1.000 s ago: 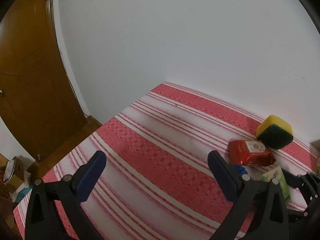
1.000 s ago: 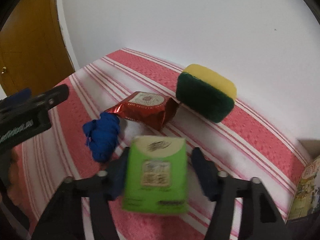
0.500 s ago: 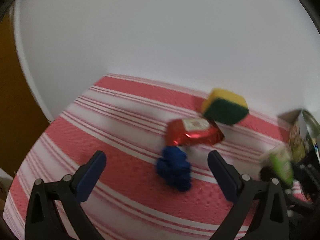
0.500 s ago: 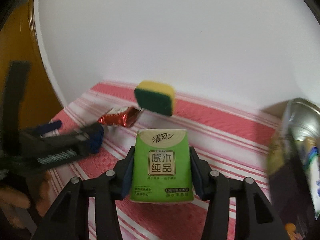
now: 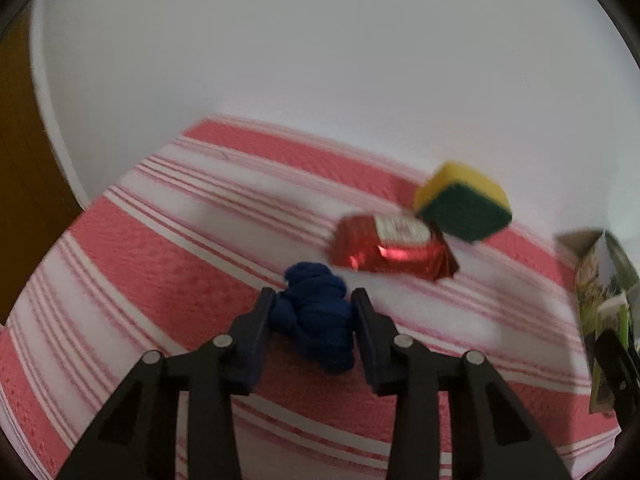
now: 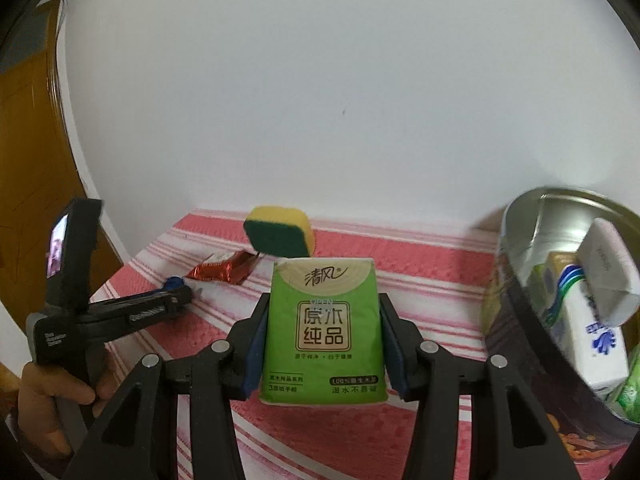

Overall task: Organize objects
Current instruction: 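Grasp the green tissue pack with the right gripper while the left grasps the blue cloth, then carry the green tissue pack and blue cloth over the metal tin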

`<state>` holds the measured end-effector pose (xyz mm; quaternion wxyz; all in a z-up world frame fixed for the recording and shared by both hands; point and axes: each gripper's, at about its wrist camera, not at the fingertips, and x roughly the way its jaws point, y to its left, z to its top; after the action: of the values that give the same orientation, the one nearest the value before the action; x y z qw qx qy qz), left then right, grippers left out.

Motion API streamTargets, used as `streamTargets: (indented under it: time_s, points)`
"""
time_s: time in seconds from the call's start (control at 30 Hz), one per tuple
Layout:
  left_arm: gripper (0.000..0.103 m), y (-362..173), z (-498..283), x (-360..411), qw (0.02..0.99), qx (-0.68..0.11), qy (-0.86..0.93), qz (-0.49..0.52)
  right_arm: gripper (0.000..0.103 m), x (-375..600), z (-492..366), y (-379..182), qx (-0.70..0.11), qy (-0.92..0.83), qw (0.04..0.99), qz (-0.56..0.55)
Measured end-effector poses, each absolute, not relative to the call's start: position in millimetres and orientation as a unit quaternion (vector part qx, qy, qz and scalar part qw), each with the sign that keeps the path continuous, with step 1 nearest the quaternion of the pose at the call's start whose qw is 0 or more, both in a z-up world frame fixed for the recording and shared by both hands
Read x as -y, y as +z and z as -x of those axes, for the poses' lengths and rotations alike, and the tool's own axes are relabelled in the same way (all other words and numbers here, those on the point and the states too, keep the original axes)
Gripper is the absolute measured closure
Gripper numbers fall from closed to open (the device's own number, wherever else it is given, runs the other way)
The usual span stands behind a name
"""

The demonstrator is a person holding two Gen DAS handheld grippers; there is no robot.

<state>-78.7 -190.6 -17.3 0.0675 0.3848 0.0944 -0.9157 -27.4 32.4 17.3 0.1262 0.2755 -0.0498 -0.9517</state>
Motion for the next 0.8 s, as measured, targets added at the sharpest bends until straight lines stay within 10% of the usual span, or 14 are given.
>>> streamTargets:
  time_s: [0.3,0.8]
  points:
    - [0.065,30,35,180,0.064,-0.081,-0.972,-0.209,0.051,-44,7,39,0.063,-0.973,0.116,-0.190]
    - [0.065,40,18,140,0.024,-0.038,-0.980,-0.194,0.051,-59,-20,50,0.072,-0.976,0.093,-0.181]
